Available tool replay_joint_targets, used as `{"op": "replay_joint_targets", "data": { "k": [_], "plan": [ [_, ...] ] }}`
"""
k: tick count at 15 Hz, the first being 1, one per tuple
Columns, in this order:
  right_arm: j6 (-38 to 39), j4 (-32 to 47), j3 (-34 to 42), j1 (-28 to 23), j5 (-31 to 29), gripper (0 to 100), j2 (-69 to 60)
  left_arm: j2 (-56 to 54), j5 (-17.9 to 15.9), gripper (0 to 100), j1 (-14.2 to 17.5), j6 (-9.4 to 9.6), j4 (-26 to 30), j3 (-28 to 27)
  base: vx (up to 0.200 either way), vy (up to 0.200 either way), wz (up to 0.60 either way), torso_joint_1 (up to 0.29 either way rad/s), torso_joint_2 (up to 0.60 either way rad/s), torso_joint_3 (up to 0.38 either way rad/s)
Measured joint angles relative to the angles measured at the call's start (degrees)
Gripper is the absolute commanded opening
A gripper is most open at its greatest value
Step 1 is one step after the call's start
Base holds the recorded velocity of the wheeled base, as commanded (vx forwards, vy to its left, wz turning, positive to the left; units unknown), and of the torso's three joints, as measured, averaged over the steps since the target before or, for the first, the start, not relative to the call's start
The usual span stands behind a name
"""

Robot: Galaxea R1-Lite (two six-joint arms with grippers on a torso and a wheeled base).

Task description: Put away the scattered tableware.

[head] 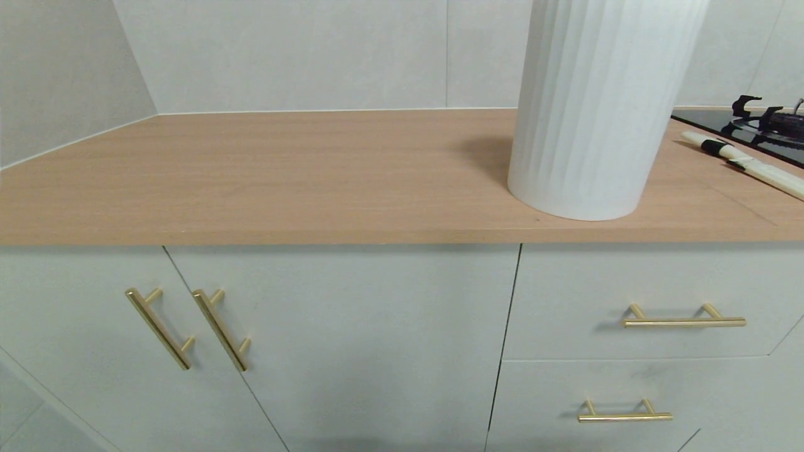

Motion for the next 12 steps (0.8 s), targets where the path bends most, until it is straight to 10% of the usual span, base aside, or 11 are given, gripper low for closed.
{"op": "replay_joint_targets", "data": {
  "k": [7, 12],
  "plan": [
    [0.0, 0.0, 0.0, 0.0, 0.0, 100, 0.0, 0.0, 0.0, 100, 0.0, 0.0, 0.0, 0.0, 0.0, -0.2, 0.0, 0.0, 0.0, 0.007],
    [0.0, 0.0, 0.0, 0.0, 0.0, 100, 0.0, 0.0, 0.0, 100, 0.0, 0.0, 0.0, 0.0, 0.0, 0.0, 0.0, 0.0, 0.0, 0.0]
  ]
}}
